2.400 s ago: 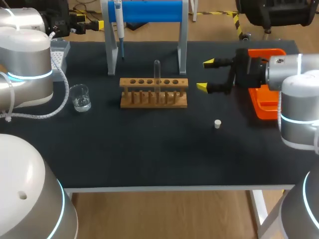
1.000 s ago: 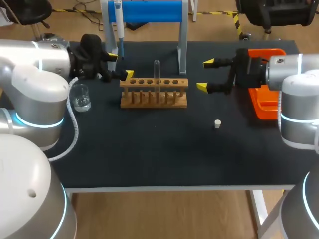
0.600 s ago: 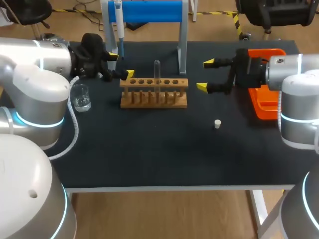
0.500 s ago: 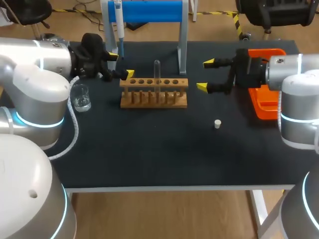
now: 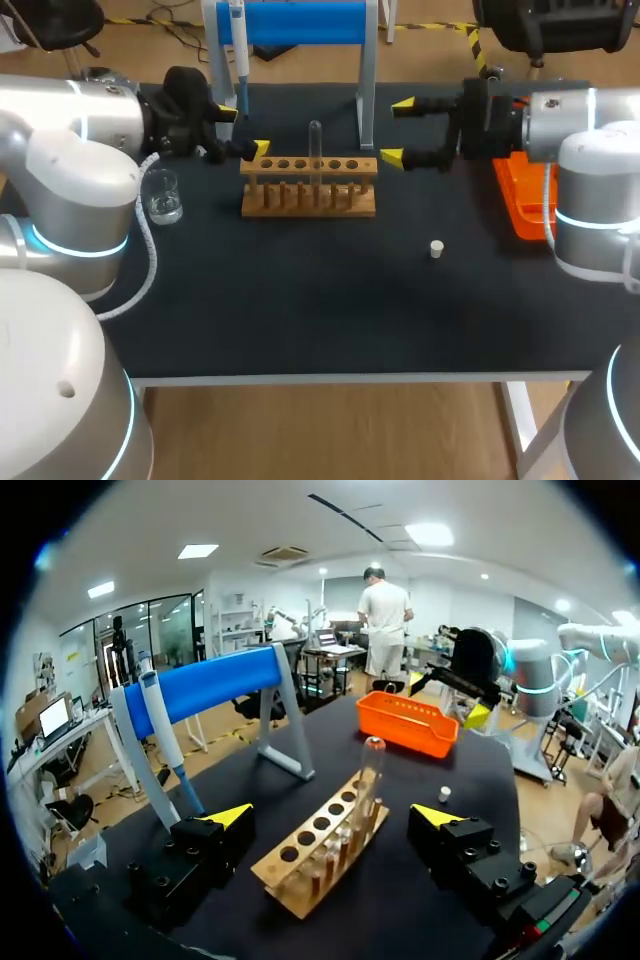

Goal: Invert the test tube, pick up the pipette, mount the tip to pipette, aspirate from beaker and dispense into the tube, eject the tip, return the pipette, and cap with the stopper.

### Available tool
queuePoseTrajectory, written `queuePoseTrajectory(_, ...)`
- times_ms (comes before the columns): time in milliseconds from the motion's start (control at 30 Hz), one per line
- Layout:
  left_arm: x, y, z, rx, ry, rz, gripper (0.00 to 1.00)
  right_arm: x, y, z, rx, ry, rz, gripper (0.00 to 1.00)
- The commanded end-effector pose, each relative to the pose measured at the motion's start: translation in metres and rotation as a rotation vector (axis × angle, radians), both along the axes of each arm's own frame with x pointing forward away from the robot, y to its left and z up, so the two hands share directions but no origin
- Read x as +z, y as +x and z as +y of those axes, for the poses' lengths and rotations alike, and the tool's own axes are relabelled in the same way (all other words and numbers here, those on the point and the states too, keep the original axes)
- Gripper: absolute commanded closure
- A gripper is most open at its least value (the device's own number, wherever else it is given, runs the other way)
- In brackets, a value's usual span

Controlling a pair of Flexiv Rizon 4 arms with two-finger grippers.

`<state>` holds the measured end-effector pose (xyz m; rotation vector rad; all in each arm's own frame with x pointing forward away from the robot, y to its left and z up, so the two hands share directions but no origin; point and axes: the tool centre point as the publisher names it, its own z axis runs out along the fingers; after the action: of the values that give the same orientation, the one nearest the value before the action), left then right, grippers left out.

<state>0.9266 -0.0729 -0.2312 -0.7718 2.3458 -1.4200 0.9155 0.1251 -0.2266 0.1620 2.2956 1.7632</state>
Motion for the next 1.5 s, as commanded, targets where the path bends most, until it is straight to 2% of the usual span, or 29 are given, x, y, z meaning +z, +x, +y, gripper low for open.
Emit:
queuePoseTrajectory(33,0.0,0.001,0.0,-0.001,0.002,0.002,0.0,-0.001,0.01,0.011,0.057,0.048,0.006,0.0)
queuePoseTrajectory(167,0.0,0.001,0.0,-0.001,0.002,0.002,0.0,-0.01,0.011,0.025,0.115,0.132,0.016,0.0)
queuePoseTrajectory(433,0.0,0.001,0.0,-0.001,0.002,0.002,0.0,-0.021,0.014,0.047,0.185,0.181,-0.005,0.0)
queuePoseTrajectory(700,0.0,0.001,0.0,-0.001,0.002,0.002,0.0,-0.018,0.025,0.06,0.225,0.249,0.051,0.0)
queuePoseTrajectory(967,0.0,0.001,0.0,-0.001,0.002,0.002,0.0,-0.021,0.03,0.071,0.28,0.257,0.113,0.0)
queuePoseTrajectory(1500,0.0,0.001,0.0,-0.001,0.002,0.002,0.0,-0.037,0.032,0.088,0.33,0.247,0.144,0.0)
